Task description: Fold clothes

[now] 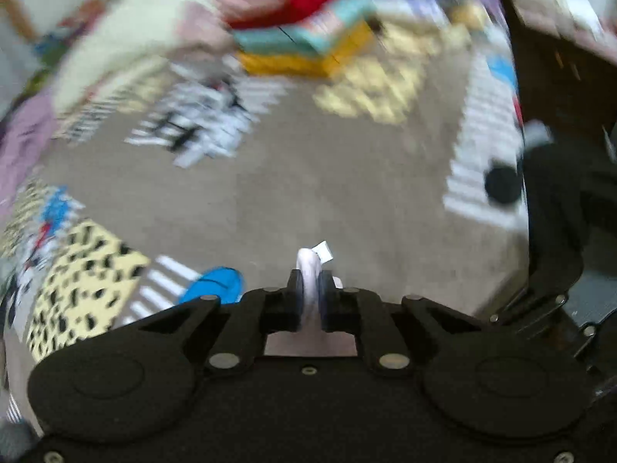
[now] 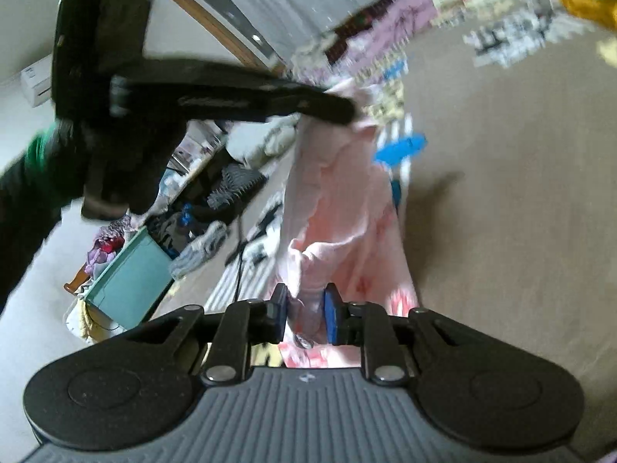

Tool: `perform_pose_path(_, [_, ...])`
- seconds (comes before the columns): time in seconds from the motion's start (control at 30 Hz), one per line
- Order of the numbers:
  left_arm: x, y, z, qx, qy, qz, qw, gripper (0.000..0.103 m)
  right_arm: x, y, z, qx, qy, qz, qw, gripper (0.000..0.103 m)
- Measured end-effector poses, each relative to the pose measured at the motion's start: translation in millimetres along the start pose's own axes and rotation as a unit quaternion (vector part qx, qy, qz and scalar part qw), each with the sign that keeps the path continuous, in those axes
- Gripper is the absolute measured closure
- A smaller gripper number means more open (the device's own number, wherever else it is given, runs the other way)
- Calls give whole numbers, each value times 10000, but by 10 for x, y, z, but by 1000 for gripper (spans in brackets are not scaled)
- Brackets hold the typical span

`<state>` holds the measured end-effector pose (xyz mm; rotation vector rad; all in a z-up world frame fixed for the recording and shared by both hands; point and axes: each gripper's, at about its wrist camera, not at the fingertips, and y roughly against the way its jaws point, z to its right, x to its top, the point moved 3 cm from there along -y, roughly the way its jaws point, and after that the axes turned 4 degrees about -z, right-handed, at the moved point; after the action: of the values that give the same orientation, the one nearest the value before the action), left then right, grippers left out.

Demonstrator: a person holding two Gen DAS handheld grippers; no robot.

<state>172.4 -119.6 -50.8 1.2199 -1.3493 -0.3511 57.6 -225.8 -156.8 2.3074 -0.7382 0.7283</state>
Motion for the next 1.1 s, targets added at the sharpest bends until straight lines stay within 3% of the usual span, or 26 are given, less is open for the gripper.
perform_pose_path(0.13, [-128,565,-203,406,847,735,9929,97,393,233,-166,-109,663,375,9970,84])
perform_pose_path(0.3, [-211,1188,-367,759,1700,1539,9704,97,1151,540,-454,-149,1635,682,9841,86])
perform_pose_path(0.43, [-216,1585,-384,862,2128,2070,9510,97,1672,732,-819,-211,2759,599,9591,86])
perform_pose_path(0.53, [-221,1805,-357,861,2348,2320,9400,98,1980,841,-1036,-273,3255,540,9436,86])
perform_pose_path(0.83, [-201,2333,-167,1036,2551,2843,9183,99,2305,1098,-1510,-364,4028,482,9133,86])
perform_pose_path(0.97, [-175,2602,-150,1067,2635,3119,9066,99,2380,1192,-1689,-336,4150,580,9073,86])
perform_pose_path(1.1, [-141,2864,-112,1076,2600,3308,9008,99,2470,1298,-1856,-272,4300,634,9002,86])
